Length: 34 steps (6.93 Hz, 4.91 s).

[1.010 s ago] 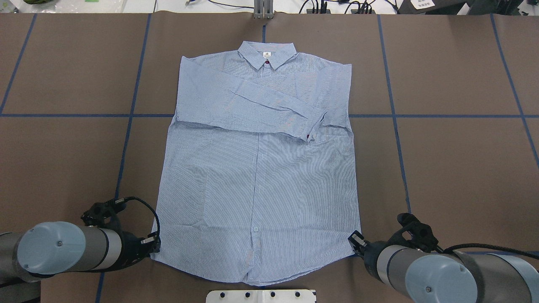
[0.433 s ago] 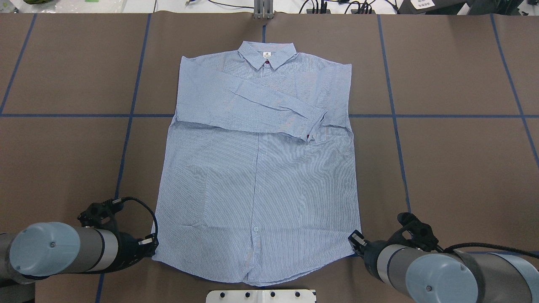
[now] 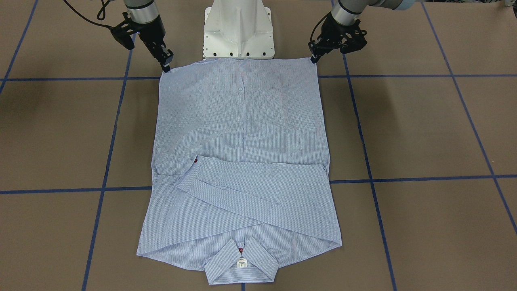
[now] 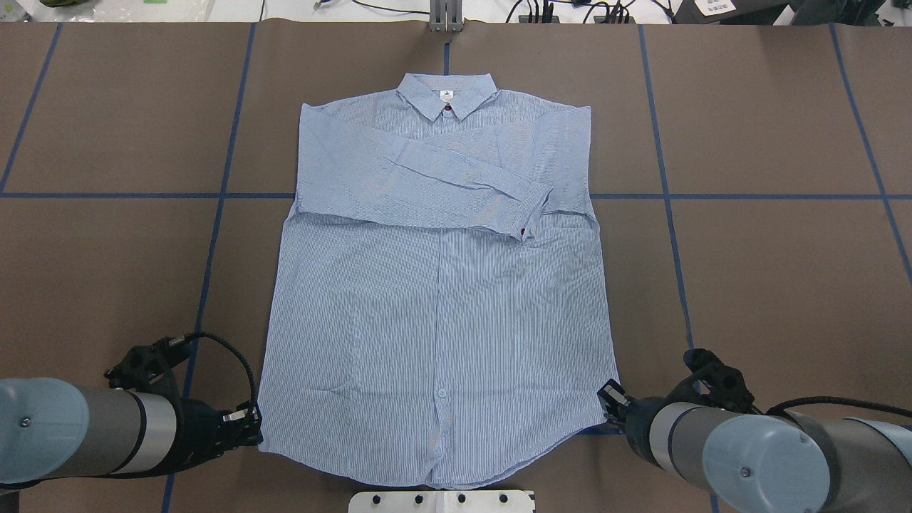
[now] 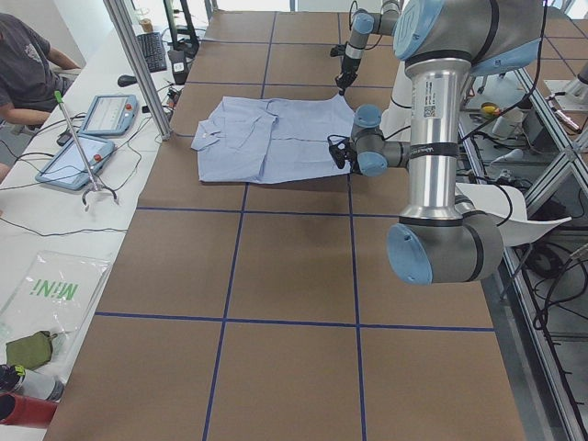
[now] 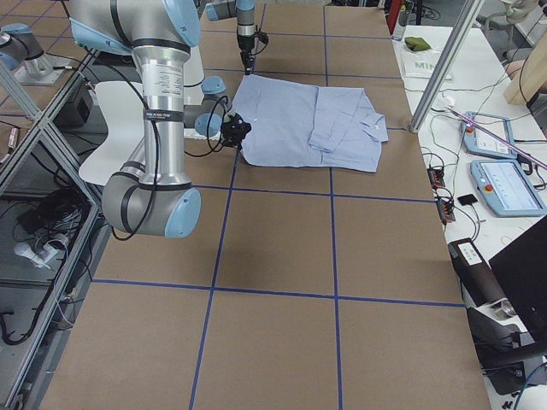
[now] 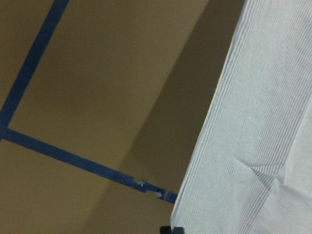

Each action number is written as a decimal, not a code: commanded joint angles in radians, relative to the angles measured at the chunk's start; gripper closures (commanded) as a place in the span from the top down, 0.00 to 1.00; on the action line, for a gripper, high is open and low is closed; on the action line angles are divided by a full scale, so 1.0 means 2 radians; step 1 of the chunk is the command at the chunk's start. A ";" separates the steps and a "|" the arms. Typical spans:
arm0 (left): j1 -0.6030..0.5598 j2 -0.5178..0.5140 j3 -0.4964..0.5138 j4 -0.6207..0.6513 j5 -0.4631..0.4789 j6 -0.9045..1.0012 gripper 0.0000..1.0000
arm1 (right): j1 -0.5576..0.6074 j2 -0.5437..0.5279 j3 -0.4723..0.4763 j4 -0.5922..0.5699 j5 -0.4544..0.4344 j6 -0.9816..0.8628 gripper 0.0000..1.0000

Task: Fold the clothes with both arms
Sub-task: 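Lift both hem corners and fold them up toward the collar with both grippers, then lay the hem down at the collar and open both grippers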

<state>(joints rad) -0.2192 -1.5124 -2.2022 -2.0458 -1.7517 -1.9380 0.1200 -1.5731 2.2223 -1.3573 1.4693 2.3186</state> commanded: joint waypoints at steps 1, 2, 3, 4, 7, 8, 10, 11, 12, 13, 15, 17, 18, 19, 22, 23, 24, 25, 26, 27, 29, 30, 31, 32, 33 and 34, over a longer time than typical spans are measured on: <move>0.001 -0.001 -0.053 0.049 -0.014 -0.042 0.00 | 0.004 -0.039 0.047 0.000 0.007 -0.002 0.00; 0.001 -0.003 -0.060 0.056 -0.015 -0.050 0.00 | 0.014 -0.041 0.063 0.000 0.021 -0.001 0.00; -0.003 -0.014 -0.062 0.056 -0.023 -0.050 0.00 | 0.029 -0.035 0.062 0.000 0.023 -0.001 0.00; -0.029 -0.028 -0.055 0.056 -0.034 -0.050 0.00 | 0.062 -0.018 0.062 0.000 0.025 -0.002 0.00; -0.163 -0.078 -0.040 0.062 -0.036 -0.041 0.00 | 0.155 0.052 0.054 -0.015 0.053 -0.003 0.00; -0.199 -0.119 -0.017 0.088 -0.037 -0.041 0.00 | 0.175 0.083 0.047 -0.051 0.046 -0.014 0.00; -0.267 -0.173 0.021 0.132 -0.073 -0.022 0.00 | 0.194 0.116 0.044 -0.081 -0.037 -0.023 0.00; -0.294 -0.176 0.035 0.132 -0.087 -0.019 0.00 | 0.193 0.117 0.044 -0.081 -0.072 -0.028 0.00; -0.314 -0.184 0.055 0.131 -0.087 -0.018 0.00 | 0.192 0.118 0.042 -0.078 -0.095 -0.033 0.00; -0.323 -0.220 0.100 0.132 -0.087 -0.011 0.00 | 0.192 0.146 0.007 -0.075 -0.134 -0.063 0.00; -0.340 -0.267 0.202 0.109 -0.086 0.045 0.00 | 0.218 0.204 -0.085 -0.055 -0.136 -0.120 0.00; -0.341 -0.282 0.332 -0.012 -0.084 0.057 0.00 | 0.257 0.214 -0.182 0.043 -0.082 -0.140 0.00; -0.342 -0.303 0.384 -0.050 -0.073 0.057 0.00 | 0.273 0.230 -0.247 0.077 -0.049 -0.155 0.00; -0.342 -0.336 0.437 -0.061 -0.055 0.075 0.00 | 0.278 0.275 -0.327 0.107 -0.042 -0.167 0.00; -0.337 -0.373 0.541 -0.137 -0.035 0.081 0.04 | 0.300 0.316 -0.448 0.179 -0.004 -0.178 0.00; -0.335 -0.380 0.553 -0.138 -0.029 0.088 0.09 | 0.310 0.321 -0.467 0.187 0.001 -0.178 0.00; -0.335 -0.380 0.554 -0.138 -0.029 0.098 0.12 | 0.319 0.328 -0.484 0.188 0.005 -0.180 0.00; -0.335 -0.380 0.554 -0.138 -0.029 0.099 0.15 | 0.323 0.339 -0.495 0.188 0.007 -0.180 0.00; -0.335 -0.380 0.555 -0.138 -0.028 0.110 0.16 | 0.329 0.341 -0.504 0.188 0.010 -0.180 0.00; -0.335 -0.380 0.558 -0.138 -0.028 0.118 0.17 | 0.333 0.349 -0.516 0.188 0.010 -0.180 0.00; -0.335 -0.380 0.558 -0.138 -0.029 0.134 0.25 | 0.333 0.355 -0.527 0.189 0.009 -0.181 0.00; -0.336 -0.379 0.557 -0.138 -0.029 0.136 0.29 | 0.333 0.362 -0.533 0.188 0.010 -0.181 0.24; -0.338 -0.373 0.551 -0.145 -0.031 0.159 0.33 | 0.333 0.362 -0.534 0.189 0.010 -0.182 0.69; -0.339 -0.358 0.541 -0.150 -0.032 0.182 0.41 | 0.339 0.367 -0.532 0.188 0.011 -0.179 1.00; -0.339 -0.355 0.531 -0.150 -0.032 0.184 0.43 | 0.342 0.356 -0.502 0.190 0.028 -0.178 1.00; -0.339 -0.354 0.528 -0.150 -0.032 0.181 0.43 | 0.334 0.312 -0.417 0.185 0.061 -0.174 1.00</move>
<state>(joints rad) -0.8968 -2.2274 -1.1324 -2.3440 -1.8158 -1.5797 0.7959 -0.8763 1.2400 -0.9809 1.5301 1.9638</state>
